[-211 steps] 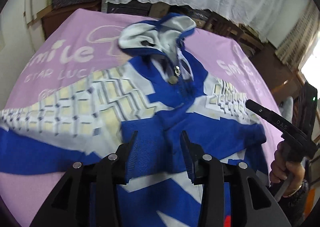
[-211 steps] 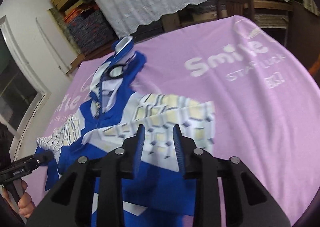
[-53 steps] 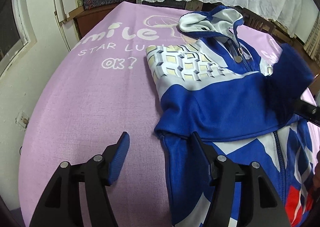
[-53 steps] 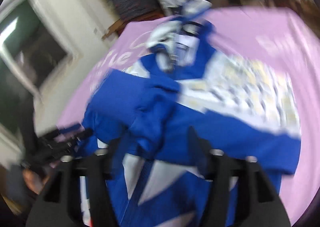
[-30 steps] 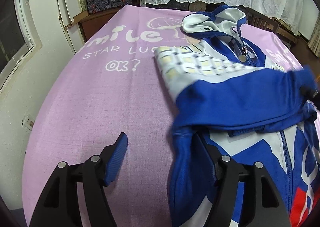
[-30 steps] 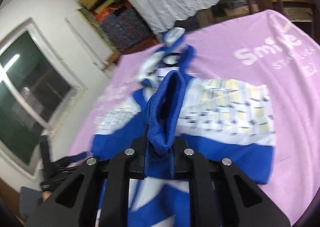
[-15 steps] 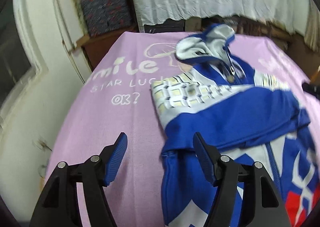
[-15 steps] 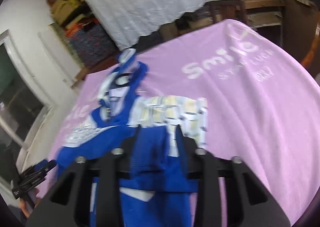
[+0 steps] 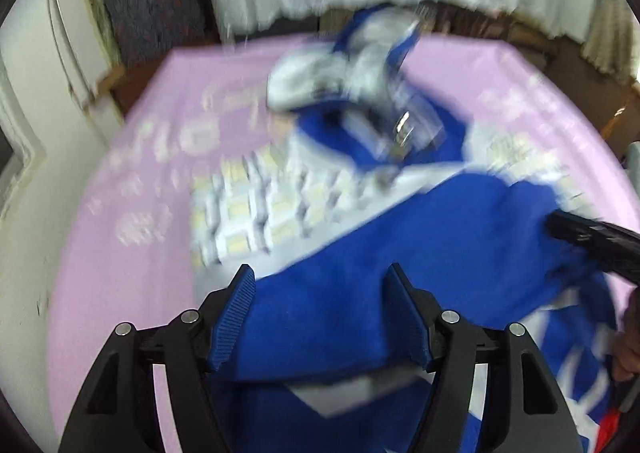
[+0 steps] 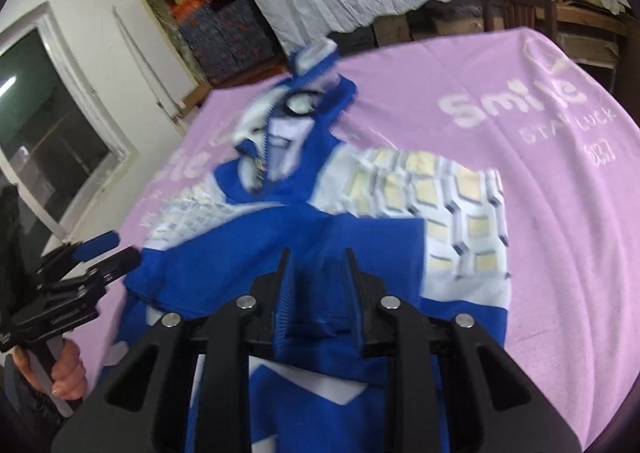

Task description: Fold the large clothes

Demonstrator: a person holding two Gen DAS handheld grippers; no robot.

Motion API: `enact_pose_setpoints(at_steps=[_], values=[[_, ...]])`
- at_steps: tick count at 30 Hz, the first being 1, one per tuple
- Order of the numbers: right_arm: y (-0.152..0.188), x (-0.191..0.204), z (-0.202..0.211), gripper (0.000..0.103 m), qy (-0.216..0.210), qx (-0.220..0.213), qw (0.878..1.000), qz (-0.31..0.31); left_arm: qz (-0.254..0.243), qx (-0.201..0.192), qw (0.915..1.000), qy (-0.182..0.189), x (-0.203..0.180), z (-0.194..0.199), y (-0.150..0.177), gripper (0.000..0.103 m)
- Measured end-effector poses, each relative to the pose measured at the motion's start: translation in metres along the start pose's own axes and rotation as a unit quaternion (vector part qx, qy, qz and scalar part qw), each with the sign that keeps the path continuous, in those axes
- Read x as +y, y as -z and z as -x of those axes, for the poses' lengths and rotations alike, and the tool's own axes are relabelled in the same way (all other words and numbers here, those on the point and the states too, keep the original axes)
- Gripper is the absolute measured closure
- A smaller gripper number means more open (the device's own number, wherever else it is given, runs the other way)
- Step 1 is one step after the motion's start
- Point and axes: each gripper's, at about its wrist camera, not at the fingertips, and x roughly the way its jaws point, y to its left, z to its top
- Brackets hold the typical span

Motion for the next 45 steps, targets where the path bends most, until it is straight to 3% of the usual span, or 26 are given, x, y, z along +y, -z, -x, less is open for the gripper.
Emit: enact_pose_setpoints(at_steps=[1,4,8,13,15,17,22,24,26,31,38,40,42,45], values=[[0.002,-0.008,-0.007,0.082,-0.007,0.012,1.000,-0.009,0.020,-0.011,0.9996,0.014,0.009,-0.002,0.001,0.025],[0.000,-0.012,-0.007,0.082,-0.020,0.016,1.000,-0.012,0.040,0.000,0.9986,0.034,0.022,-0.002,-0.002,0.026],[-0.001,-0.009,-0.003,0.079,-0.017,0.010,1.000,-0.010,0.048,-0.035,0.9982,0.008,0.034,0.015,-0.016,0.026],[-0.028,-0.005,0.018,0.059,-0.043,-0.020,0.998,-0.030,0.062,-0.034,0.9974,-0.007,0.045,-0.003,-0.031,0.026],[-0.052,0.004,0.019,0.050,-0.034,-0.023,0.999,-0.027,0.069,-0.019,0.9974,-0.008,0.049,-0.023,-0.025,0.025],[-0.076,0.013,0.015,0.042,-0.017,-0.026,0.999,-0.014,0.059,-0.030,0.9976,-0.021,0.047,-0.023,-0.021,0.019],[-0.139,0.014,-0.018,0.042,0.018,-0.028,0.999,-0.032,0.059,-0.017,0.9979,-0.021,0.046,-0.029,-0.019,0.003],[-0.158,0.011,-0.032,0.042,0.024,-0.031,0.998,-0.042,0.085,-0.005,0.9963,-0.003,0.056,-0.036,-0.022,0.003],[-0.178,0.008,-0.051,0.042,0.023,-0.029,0.997,-0.061,0.096,-0.007,0.9954,-0.009,0.061,-0.036,-0.023,0.003],[-0.213,0.002,-0.100,0.042,0.014,-0.011,0.995,-0.101,0.092,-0.007,0.9955,-0.020,0.057,-0.036,-0.022,0.003],[-0.245,0.003,-0.144,0.042,0.032,-0.010,0.994,-0.103,0.094,-0.007,0.9952,-0.024,0.056,-0.038,-0.022,0.003],[-0.249,0.009,-0.155,0.049,0.037,-0.010,0.995,-0.088,0.094,-0.007,0.9953,-0.023,0.057,-0.038,-0.022,0.003],[-0.251,0.017,-0.160,0.093,0.039,-0.009,0.997,-0.066,0.094,-0.007,0.9952,-0.023,0.056,-0.038,-0.022,0.003],[-0.250,0.029,-0.157,0.097,0.040,-0.023,0.998,-0.045,0.094,-0.007,0.9952,-0.023,0.056,-0.038,-0.022,0.003]])
